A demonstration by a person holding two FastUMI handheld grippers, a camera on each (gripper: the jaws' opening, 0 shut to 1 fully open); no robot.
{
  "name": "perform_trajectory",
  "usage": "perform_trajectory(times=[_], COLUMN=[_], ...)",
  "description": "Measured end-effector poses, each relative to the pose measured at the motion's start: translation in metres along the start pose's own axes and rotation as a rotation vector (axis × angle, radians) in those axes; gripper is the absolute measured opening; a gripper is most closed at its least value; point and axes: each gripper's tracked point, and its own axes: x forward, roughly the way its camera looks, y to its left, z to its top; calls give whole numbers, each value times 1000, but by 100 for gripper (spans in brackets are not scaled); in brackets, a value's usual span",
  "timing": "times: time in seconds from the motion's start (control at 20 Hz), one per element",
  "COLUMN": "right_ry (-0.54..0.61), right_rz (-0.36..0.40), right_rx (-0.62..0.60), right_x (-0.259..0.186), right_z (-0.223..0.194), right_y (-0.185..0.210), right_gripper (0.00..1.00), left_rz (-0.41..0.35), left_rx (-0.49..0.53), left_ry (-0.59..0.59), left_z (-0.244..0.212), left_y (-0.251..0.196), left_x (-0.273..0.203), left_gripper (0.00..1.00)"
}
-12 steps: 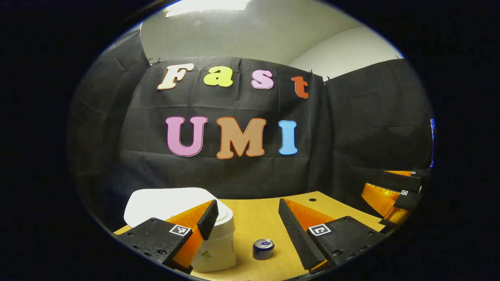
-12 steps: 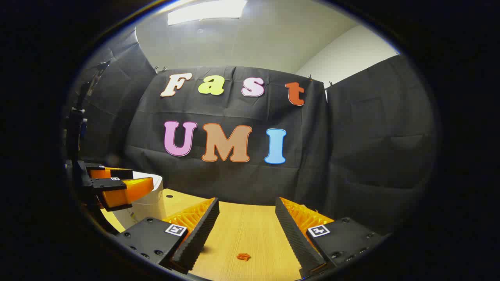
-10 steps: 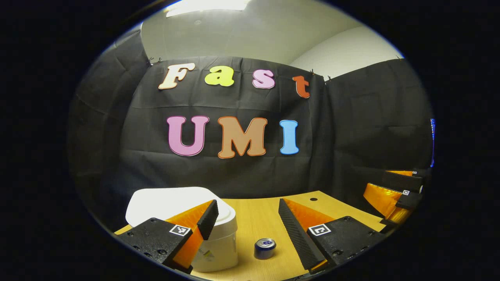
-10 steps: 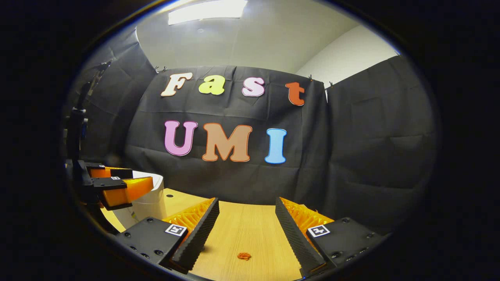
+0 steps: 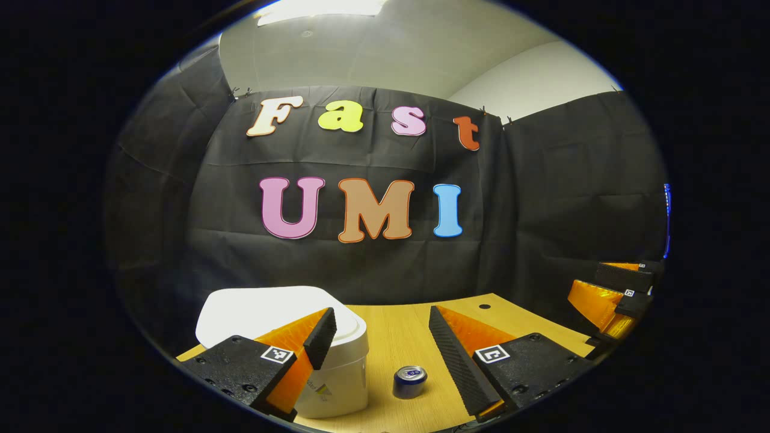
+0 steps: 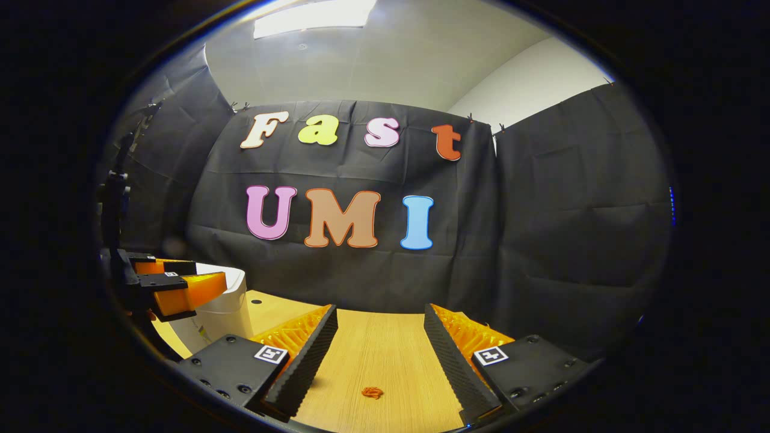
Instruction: Press the lid of the desktop garbage bin to open it, pick up the crumpled paper on the desktop and throw it into the bin, then pick up the pop can on the desktop and drop it into the bin, and finally close the garbage bin lid.
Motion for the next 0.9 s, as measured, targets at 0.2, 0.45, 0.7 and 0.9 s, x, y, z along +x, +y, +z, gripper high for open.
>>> perform_trajectory(times=[0.2, 0.45, 0.7, 0.9], right_ry=[-6, -16, -16, -19], right_rz=[0, 6, 15, 15], right_rx=[1, 4, 2, 3], right_x=[2, 5, 9, 10], right_z=[4, 6, 6, 6], right_y=[-4, -7, -5, -4], right_gripper=[100, 100, 100, 100], left_rz=[-1, -15, -11, -4], left_rx=[2, -9, 1, 7], left_ry=[-5, -17, -13, -9], left_z=[2, 7, 7, 6], left_y=[-5, -10, -10, -7], left_x=[1, 1, 3, 2], left_gripper=[93, 93, 94, 94])
